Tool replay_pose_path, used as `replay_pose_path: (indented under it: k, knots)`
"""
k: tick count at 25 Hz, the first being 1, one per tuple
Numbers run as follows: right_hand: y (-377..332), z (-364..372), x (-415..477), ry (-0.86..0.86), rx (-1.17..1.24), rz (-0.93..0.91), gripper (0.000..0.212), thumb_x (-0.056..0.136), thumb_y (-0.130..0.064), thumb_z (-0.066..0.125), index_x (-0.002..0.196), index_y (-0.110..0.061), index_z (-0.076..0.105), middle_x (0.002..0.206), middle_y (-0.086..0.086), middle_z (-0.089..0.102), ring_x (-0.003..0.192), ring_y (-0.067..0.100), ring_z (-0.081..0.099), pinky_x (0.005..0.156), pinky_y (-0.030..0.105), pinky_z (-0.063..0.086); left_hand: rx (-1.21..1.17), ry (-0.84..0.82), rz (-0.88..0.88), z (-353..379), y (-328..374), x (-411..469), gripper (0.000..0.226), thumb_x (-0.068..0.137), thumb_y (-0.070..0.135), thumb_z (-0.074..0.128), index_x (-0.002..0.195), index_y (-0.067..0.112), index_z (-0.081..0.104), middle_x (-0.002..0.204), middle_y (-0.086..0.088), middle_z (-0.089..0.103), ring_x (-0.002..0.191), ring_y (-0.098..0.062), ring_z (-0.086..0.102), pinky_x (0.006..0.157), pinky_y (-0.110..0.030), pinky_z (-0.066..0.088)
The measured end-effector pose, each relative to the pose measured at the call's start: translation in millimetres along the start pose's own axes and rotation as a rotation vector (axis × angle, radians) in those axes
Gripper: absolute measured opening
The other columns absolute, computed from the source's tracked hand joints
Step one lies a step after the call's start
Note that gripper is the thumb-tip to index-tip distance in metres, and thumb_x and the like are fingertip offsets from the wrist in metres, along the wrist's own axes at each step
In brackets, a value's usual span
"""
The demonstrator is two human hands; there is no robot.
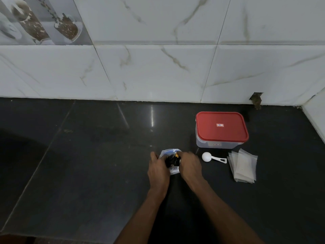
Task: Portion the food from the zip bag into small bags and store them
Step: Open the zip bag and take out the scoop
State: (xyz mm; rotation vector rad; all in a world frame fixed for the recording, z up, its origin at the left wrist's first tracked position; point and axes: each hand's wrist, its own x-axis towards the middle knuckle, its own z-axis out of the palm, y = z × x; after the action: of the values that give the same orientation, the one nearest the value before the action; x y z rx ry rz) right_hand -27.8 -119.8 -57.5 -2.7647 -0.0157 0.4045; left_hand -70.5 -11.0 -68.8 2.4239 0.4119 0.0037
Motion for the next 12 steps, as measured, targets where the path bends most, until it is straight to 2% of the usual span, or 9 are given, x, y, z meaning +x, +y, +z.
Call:
replay_pose_path:
  k: [4, 7, 10, 12]
  knots:
    - [1.5, -8.2, -1.8, 0.025, 0.157, -0.061, 0.042, 0.083, 0.001, 0.052, 0.115, -0.022, 0.069, 0.104, 0.006, 0.073, 0.1, 0.026, 0.066, 0.085, 0.034, 0.052, 0.008, -0.001, 0.025, -1.0, -2.2, 0.4, 0.038, 0.09, -0.008, 0.05, 0.12, 0.012, 0.063, 0.126, -0.014, 0.048, 0.105, -0.034, 0.055, 0.085, -0.041, 0.052]
    - [4.0, -10.1, -6.3, 0.02, 0.193, -0.066, 0.045, 0.082, 0.003, 0.052, 0.116, -0.022, 0.069, 0.106, 0.005, 0.073, 0.101, 0.025, 0.067, 0.087, 0.034, 0.053, -0.004, -0.019, 0.036, 1.5, 1.9, -3.4, 0.036, 0.091, -0.006, 0.053, 0.121, 0.011, 0.061, 0.125, -0.016, 0.048, 0.106, -0.035, 0.054, 0.086, -0.045, 0.052]
    - [8.2, -11.6, -4.1, -0.022, 0.611, 0.003, 0.047, 0.079, 0.005, 0.061, 0.114, -0.024, 0.072, 0.112, 0.0, 0.073, 0.103, 0.014, 0.068, 0.091, 0.03, 0.055, 0.024, 0.029, 0.054, 4.0, 0.0, -5.0, 0.025, 0.09, 0.011, 0.062, 0.114, 0.016, 0.063, 0.11, -0.006, 0.049, 0.097, -0.024, 0.056, 0.076, -0.038, 0.053]
    - [15.7, -11.0, -2.5, -0.003, 0.662, 0.039, 0.049, 0.078, 0.004, 0.063, 0.118, -0.023, 0.07, 0.119, 0.0, 0.071, 0.109, 0.014, 0.066, 0.094, 0.03, 0.054, 0.009, 0.018, 0.037, 3.2, 0.7, -4.9, 0.024, 0.09, 0.014, 0.063, 0.113, 0.017, 0.064, 0.107, -0.005, 0.048, 0.095, -0.022, 0.055, 0.075, -0.037, 0.053]
